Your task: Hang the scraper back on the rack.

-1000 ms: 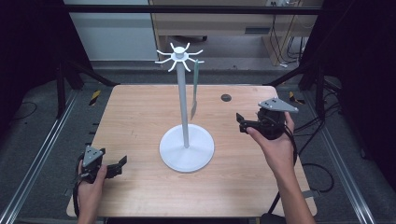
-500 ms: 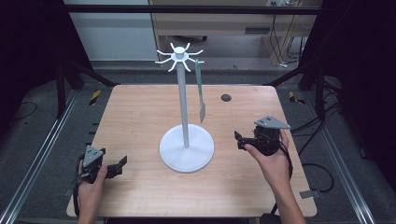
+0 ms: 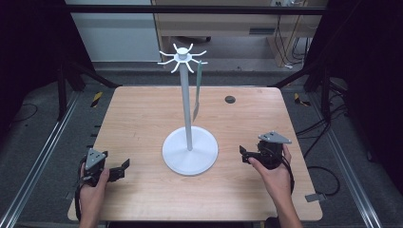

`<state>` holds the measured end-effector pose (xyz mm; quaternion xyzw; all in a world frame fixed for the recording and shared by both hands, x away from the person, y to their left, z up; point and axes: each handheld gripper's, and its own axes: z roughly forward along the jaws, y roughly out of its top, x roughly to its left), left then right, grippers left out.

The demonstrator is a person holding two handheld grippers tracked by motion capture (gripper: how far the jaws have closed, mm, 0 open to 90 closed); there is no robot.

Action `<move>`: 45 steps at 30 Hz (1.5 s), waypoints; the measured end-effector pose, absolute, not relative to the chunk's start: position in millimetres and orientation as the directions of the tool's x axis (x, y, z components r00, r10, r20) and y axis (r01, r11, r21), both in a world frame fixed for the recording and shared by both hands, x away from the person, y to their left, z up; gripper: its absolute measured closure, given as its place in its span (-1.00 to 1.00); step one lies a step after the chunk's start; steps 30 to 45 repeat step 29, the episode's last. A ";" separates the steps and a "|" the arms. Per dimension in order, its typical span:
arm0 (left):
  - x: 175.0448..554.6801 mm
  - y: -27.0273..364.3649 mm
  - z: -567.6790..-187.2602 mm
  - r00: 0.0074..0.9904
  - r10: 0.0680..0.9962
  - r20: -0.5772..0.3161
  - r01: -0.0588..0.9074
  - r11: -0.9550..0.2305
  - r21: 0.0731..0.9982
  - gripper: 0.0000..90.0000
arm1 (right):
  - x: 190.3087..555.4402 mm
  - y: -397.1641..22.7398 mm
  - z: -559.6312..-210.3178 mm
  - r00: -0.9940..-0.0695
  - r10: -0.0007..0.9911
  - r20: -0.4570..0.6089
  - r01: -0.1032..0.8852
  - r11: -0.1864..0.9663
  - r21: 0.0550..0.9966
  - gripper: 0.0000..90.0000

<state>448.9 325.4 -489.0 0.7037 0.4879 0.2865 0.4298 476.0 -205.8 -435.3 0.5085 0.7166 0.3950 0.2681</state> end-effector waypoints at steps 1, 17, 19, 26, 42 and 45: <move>448.9 325.3 -489.1 0.360 0.933 -0.016 0.441 -0.155 0.884 -0.91 | 476.3 -206.3 -437.5 -0.338 0.941 0.018 0.520 0.171 0.837 -0.86; 449.8 324.5 -490.5 0.362 0.932 0.001 0.445 -0.174 0.878 -0.91 | 483.8 -213.6 -481.1 -0.249 0.968 0.021 0.586 0.133 0.799 -0.81; 450.1 324.2 -491.0 0.360 0.933 -0.001 0.450 -0.173 0.876 -0.91 | 484.2 -214.7 -487.0 -0.228 0.973 0.020 0.583 0.120 0.804 -0.80; 452.2 322.5 -493.7 0.363 0.932 -0.010 0.466 -0.172 0.868 -0.92 | 481.3 -218.2 -491.8 -0.196 0.980 -0.027 0.557 0.134 0.820 -0.77; 453.8 321.7 -495.2 0.368 0.930 -0.005 0.474 -0.183 0.861 -0.92 | 481.6 -218.4 -496.1 -0.202 0.979 -0.013 0.579 0.131 0.804 -0.79; 453.8 321.7 -495.2 0.368 0.930 -0.005 0.474 -0.183 0.861 -0.92 | 481.6 -218.4 -496.1 -0.202 0.979 -0.013 0.579 0.131 0.804 -0.79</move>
